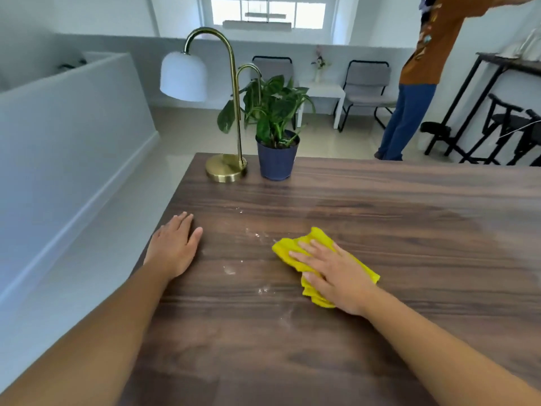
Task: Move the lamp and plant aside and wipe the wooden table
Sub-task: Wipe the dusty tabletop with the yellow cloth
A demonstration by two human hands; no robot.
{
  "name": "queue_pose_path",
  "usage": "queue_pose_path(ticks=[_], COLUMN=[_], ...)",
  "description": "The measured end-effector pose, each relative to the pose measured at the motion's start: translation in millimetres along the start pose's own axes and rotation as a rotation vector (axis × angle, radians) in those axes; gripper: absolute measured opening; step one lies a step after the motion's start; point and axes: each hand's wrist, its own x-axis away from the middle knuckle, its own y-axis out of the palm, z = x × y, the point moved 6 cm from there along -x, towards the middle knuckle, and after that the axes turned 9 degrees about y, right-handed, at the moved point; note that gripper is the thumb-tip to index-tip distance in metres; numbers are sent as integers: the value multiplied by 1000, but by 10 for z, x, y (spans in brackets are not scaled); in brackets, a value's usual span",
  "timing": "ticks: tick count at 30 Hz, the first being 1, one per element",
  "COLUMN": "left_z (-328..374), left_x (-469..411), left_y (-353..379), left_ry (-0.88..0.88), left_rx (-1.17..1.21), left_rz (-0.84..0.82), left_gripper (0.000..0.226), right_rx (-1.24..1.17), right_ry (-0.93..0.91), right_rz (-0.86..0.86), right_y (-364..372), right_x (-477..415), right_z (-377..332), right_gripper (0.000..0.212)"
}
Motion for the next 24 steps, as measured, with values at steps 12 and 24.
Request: queue_pose_path(ticks=[12,24], left_z=[-18,-49], left_x=[16,1], left_y=[0,36], left_ry=[4,7], left_rx=[38,57], left_rz=[94,98], left_gripper=[57,57], right_rx=[-166,-165], right_ry=[-214,-214], right_rz=[-68,-35], right_y=[78,-9], right_x=[-645,-1199], right_z=[-735,-684], right_gripper=[51,50])
